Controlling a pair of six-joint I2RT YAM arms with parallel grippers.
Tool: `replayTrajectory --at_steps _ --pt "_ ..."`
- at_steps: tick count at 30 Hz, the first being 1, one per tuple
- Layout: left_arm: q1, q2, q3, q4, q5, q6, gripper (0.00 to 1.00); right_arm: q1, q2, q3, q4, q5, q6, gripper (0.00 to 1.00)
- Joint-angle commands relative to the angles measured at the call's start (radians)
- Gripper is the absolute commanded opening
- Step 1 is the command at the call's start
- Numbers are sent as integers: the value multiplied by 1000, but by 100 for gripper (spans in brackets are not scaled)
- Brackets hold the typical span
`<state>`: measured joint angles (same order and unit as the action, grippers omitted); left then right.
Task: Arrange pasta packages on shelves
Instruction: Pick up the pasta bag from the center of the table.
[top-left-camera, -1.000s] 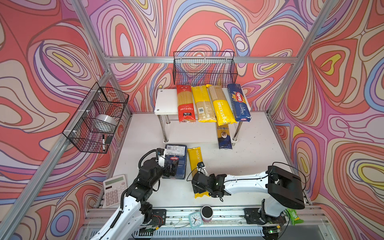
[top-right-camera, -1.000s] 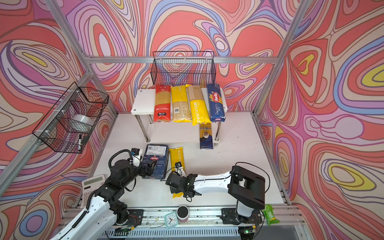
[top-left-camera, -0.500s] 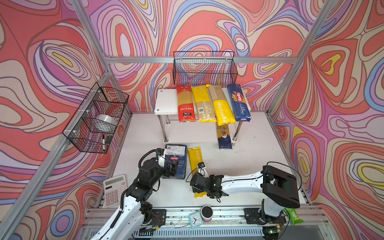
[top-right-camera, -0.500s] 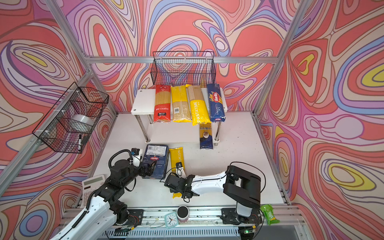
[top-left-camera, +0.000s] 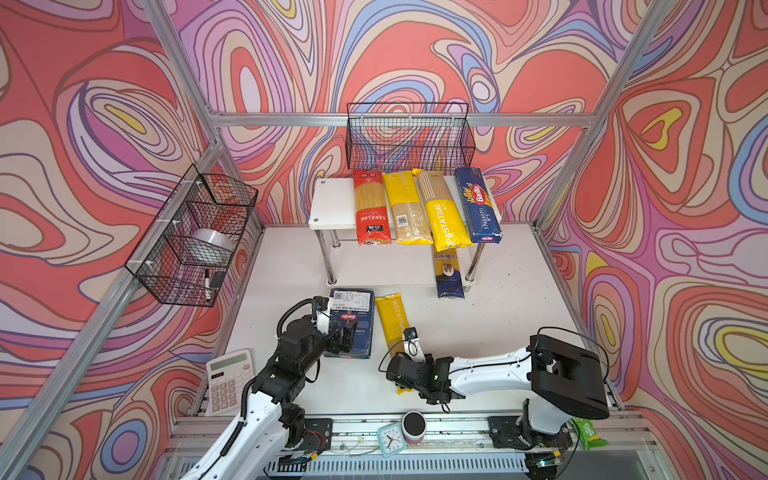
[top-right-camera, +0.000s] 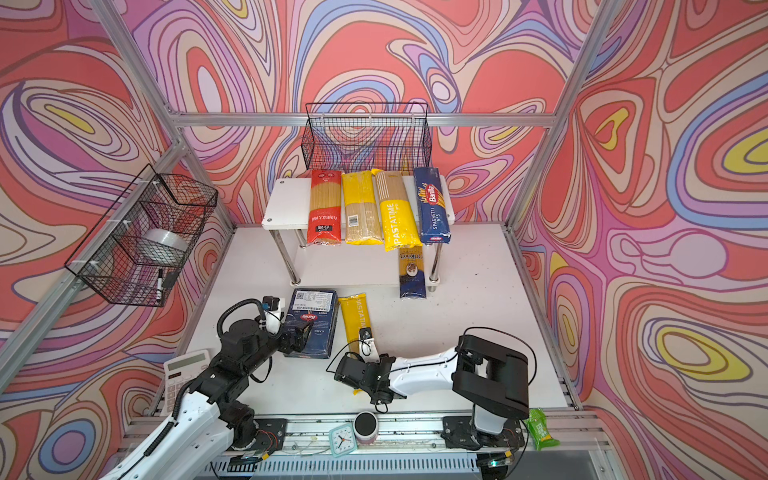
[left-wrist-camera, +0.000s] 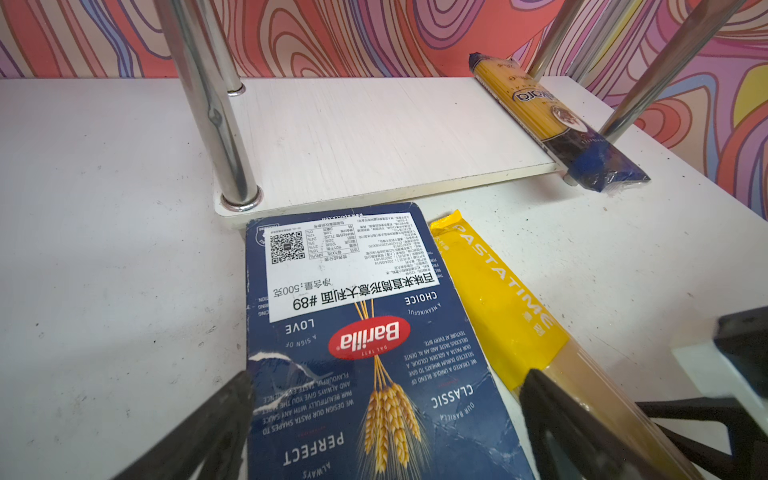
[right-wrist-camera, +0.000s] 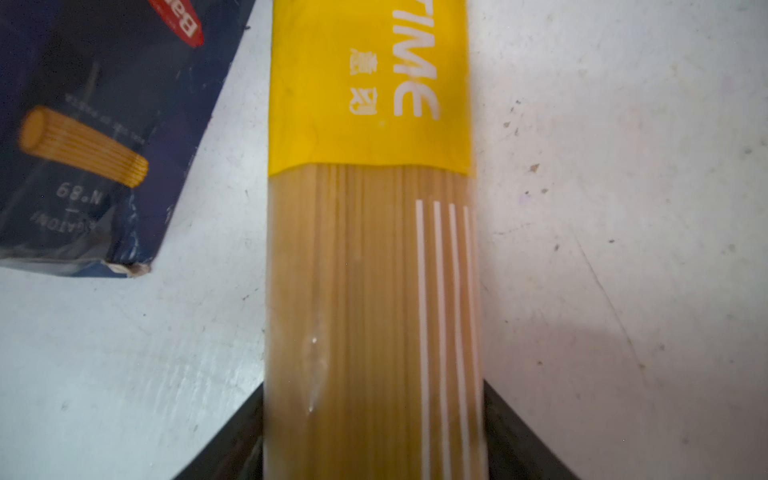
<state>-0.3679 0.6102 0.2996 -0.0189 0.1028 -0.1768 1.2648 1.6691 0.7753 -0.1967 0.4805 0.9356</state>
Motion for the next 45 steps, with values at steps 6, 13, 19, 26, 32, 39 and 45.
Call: replayTrajectory --at_steps 6,13,19,26,32,39,45 --pt "-7 -5 17 -11 -9 -3 100 5 -52 -50 41 -24 -47 61" --pt "-6 -6 18 -11 -5 -1 100 5 -61 -26 21 -23 -71 49" --pt "-7 -9 16 -11 9 2 100 5 -67 22 -54 4 -96 38" --pt "-8 -7 16 -11 1 0 100 3 -141 31 -52 0 -123 28" --pt "-7 -7 16 -12 -5 -3 100 4 -219 22 -49 -7 -137 20" --pt "-8 -7 16 -12 -6 -3 100 4 -318 -4 -46 -4 -142 14" --pt "-7 -8 16 -11 -6 -3 100 4 -413 -30 -45 11 -157 13"
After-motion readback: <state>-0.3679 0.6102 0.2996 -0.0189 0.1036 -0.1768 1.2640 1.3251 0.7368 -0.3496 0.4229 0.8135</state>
